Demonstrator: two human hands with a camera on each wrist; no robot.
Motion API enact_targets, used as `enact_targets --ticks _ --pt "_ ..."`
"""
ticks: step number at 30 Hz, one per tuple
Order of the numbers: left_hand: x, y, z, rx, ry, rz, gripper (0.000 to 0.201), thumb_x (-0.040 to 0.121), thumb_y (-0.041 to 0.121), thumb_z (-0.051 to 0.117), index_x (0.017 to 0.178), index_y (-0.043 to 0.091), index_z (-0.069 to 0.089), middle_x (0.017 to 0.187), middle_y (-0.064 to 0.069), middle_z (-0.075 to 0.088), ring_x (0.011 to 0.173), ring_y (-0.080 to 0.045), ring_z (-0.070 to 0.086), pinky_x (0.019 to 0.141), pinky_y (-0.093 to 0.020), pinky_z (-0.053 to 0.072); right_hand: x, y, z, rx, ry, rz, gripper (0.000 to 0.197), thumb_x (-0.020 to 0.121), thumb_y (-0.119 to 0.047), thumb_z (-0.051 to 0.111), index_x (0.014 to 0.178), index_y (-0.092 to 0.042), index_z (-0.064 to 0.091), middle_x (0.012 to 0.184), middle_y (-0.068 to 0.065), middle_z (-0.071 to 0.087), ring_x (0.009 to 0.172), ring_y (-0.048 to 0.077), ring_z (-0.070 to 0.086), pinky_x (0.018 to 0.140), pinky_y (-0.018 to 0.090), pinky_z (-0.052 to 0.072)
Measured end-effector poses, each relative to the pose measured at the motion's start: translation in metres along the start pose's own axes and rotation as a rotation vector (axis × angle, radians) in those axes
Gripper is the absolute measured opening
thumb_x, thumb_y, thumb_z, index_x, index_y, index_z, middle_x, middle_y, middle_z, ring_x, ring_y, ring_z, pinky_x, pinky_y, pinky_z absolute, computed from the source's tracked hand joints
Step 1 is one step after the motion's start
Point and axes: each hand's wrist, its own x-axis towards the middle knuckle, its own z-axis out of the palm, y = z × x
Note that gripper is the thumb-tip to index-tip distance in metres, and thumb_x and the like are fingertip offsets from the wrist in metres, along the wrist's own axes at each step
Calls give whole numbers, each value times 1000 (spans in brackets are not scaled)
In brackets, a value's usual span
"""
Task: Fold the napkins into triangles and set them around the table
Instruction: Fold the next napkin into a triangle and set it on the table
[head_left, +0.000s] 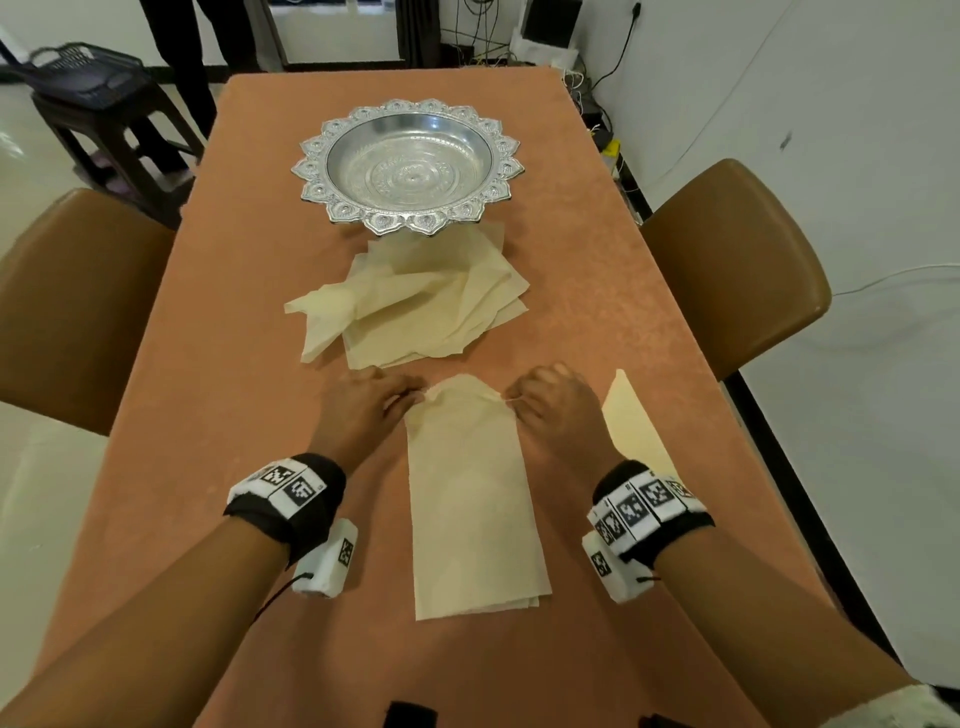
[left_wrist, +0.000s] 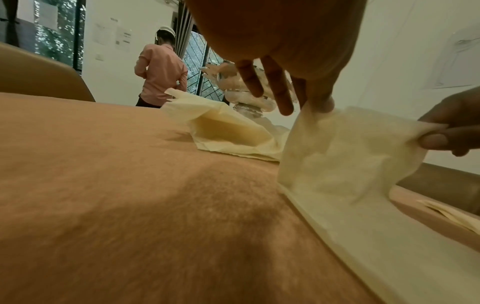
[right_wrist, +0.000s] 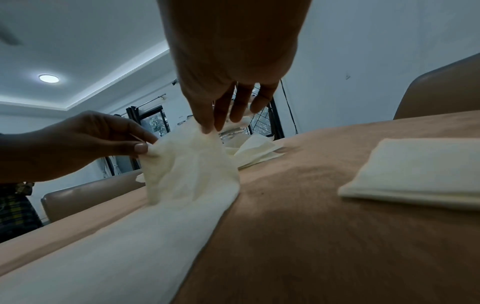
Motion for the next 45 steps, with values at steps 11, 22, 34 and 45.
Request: enact_targets --ticks 11,22,34,45 --pt "-63 19 -29 32 56 164 32 91 40 47 98 22 73 87 4 72 75 -20 63 70 -31 42 -59 -57 -22 -49 28 13 28 82 -34 47 82 -20 71 81 -5 65 83 21 54 68 35 41" --pt "-179 54 15 145 -102 79 27 80 45 56 100 32 69 112 8 65 101 -18 56 83 -36 34 -146 -66 -2 -53 -234 248 15 87 -15 58 94 -18 71 95 -3 64 94 16 53 72 33 43" --pt "-184 66 14 357 -289 18 29 53 43 89 75 34 73 79 13 66 70 -16 59 61 -31 30 -179 -56 1 -103 -364 202 31 86 -31 64 115 -20 64 114 -4 60 108 15 50 80 25 37" --pt "-176 78 7 443 -321 65 18 60 27 86 62 27 68 56 9 62 57 -18 56 65 -31 24 -182 -65 -6 -363 -311 -120 18 65 -16 84 71 -19 67 69 -4 62 59 18 56 50 26 39"
